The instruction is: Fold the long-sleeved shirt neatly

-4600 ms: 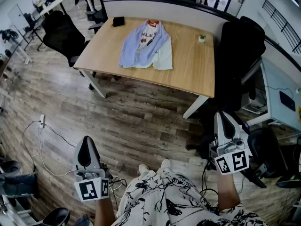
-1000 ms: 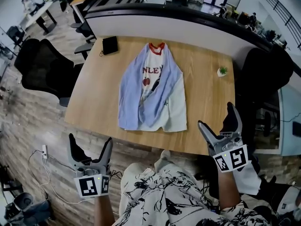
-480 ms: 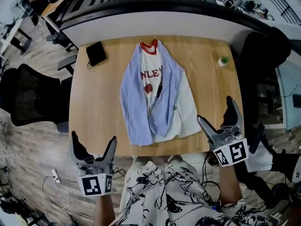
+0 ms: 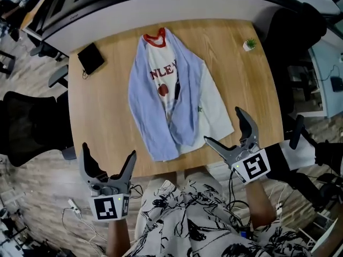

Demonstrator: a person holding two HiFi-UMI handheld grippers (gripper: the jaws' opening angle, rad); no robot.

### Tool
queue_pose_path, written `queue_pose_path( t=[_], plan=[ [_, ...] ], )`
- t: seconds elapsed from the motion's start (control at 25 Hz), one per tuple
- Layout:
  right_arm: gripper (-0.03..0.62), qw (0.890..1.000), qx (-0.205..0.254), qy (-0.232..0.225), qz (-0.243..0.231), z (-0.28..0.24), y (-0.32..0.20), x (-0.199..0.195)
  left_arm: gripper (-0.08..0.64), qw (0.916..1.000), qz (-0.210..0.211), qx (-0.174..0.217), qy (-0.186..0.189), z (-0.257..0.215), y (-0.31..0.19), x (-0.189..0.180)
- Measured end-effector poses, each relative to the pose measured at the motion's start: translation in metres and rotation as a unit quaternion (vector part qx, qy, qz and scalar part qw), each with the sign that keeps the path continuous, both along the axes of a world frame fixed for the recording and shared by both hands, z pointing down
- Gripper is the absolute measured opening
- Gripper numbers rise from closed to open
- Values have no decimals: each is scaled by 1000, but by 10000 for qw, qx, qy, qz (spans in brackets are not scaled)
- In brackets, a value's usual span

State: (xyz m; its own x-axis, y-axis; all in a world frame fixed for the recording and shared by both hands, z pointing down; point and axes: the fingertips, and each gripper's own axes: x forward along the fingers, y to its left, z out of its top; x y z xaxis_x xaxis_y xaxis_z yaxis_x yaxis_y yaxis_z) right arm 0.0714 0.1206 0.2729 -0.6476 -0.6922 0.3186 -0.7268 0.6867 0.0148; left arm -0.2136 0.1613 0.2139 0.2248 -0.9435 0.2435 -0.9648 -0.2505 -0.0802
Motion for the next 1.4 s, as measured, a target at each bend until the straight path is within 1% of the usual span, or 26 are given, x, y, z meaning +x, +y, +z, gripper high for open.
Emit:
queue_pose_path(
  t=[0.08, 0.16, 0.28, 0.4, 0.44, 0.52, 0.56, 0.64, 0.68, 0.76, 0.88, 1.0, 1.04, 1.08, 1.12, 1.16, 1.24, 1.28, 1.36, 1.4],
  plan=[
    [506, 9962, -480, 515, -507, 45, 19, -26, 581, 9996, 196, -218, -28, 15, -2, 8],
    [505, 9885, -928, 752, -924, 91, 29, -53, 581, 9984, 413, -387, -65, 35, -9, 19],
    [494, 9782, -1148, 925, -1463, 147, 35, -85, 581, 9955, 735, -579, -136, 72, -20, 39],
    [464, 9663, -1301, 1320, -1787, 192, 51, -96, 581, 9889, 1137, -931, -207, 115, -17, 61],
    [440, 9627, -1323, 1454, -1860, 205, 55, -96, 581, 9855, 1308, -1060, -227, 132, -15, 69],
    [371, 9549, -1297, 1735, -2032, 228, 60, -95, 581, 9775, 1639, -1310, -238, 165, -9, 86],
    [331, 9495, -1256, 1900, -2158, 237, 63, -94, 581, 9733, 1774, -1439, -217, 181, -5, 94],
    [291, 9359, -1175, 2230, -2460, 253, 67, -94, 581, 9649, 2001, -1695, -146, 210, 5, 109],
    [255, 9294, -1163, 2350, -2598, 259, 70, -95, 581, 9605, 2124, -1793, -140, 221, 9, 115],
    [201, 9192, -1219, 2460, -2823, 267, 75, -97, 581, 9495, 2416, -1987, -264, 239, 21, 127],
    [185, 9100, -1260, 2499, -3060, 272, 83, -98, 578, 9315, 2759, -2313, -524, 263, 44, 146],
    [165, 9076, -1187, 2353, -3267, 267, 89, -102, 509, 9187, 2977, -2505, -678, 287, 71, 164],
    [165, 9044, -1174, 2318, -3385, 266, 92, -105, 485, 9135, 3054, -2574, -770, 297, 80, 168],
    [169, 8989, -1145, 2339, -3525, 267, 96, -106, 458, 9076, 3136, -2641, -903, 306, 89, 171],
    [175, 8920, -1093, 2408, -3667, 269, 100, -107, 414, 9027, 3197, -2686, -1041, 313, 96, 172],
    [179, 8851, -1028, 2492, -3794, 271, 104, -107, 373, 9000, 3222, -2701, -1151, 318, 100, 173],
    [186, 8740, -920, 2613, -3992, 272, 109, -106, 252, 8976, 3220, -2710, -1316, 323, 104, 174],
    [192, 8701, -891, 2635, -4069, 271, 112, -106, 213, 8955, 3221, -2723, -1423, 325, 105, 175],
    [205, 8646, -848, 2637, -4193, 268, 115, -104, 73, 8923, 3204, -2733, -1628, 330, 103, 175],
    [210, 8624, -815, 2639, -4243, 265, 116, -104, 9, 8938, 3161, -2730, -1631, 330, 102, 175]
  ],
)
